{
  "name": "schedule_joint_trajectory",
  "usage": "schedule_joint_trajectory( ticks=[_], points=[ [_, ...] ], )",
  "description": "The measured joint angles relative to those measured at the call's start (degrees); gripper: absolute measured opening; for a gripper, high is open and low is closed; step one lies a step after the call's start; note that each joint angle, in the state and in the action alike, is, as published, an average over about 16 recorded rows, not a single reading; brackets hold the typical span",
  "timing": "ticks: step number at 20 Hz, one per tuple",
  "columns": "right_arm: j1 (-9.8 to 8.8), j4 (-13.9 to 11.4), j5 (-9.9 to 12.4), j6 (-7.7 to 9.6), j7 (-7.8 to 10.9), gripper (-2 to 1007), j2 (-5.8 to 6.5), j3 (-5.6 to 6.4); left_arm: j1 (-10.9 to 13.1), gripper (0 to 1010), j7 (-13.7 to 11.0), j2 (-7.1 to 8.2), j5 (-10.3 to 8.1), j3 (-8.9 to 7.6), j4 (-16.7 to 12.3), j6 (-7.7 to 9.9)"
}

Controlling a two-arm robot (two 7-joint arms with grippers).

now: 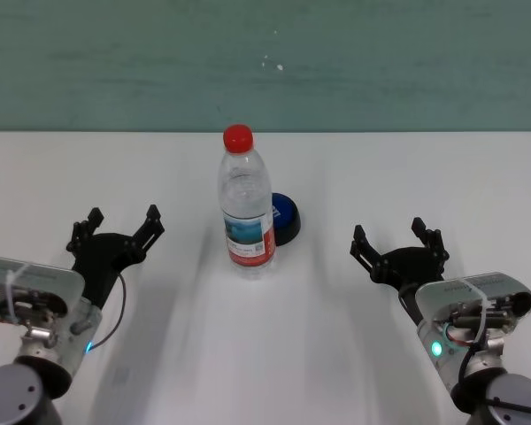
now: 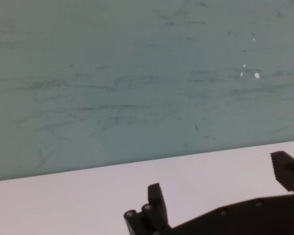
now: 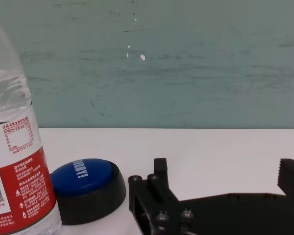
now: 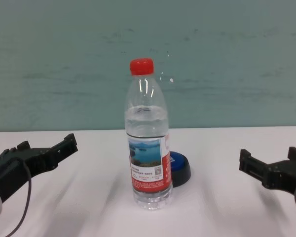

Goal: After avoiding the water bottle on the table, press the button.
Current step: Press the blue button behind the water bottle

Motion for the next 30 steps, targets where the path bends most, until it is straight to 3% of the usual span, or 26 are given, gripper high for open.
schedule_joint_trajectory(
  ticks=[25, 30],
  points=[
    [0.0, 0.0, 0.0, 0.0, 0.0, 1004, 0.0, 0.0, 0.0, 1010, 0.0, 0.0, 0.0, 0.0, 0.0, -0.01],
    [0.0, 0.0, 0.0, 0.0, 0.0, 1004, 0.0, 0.0, 0.4, 1010, -1.0, 0.16, -0.35, -0.25, -0.3, 0.07]
  ],
)
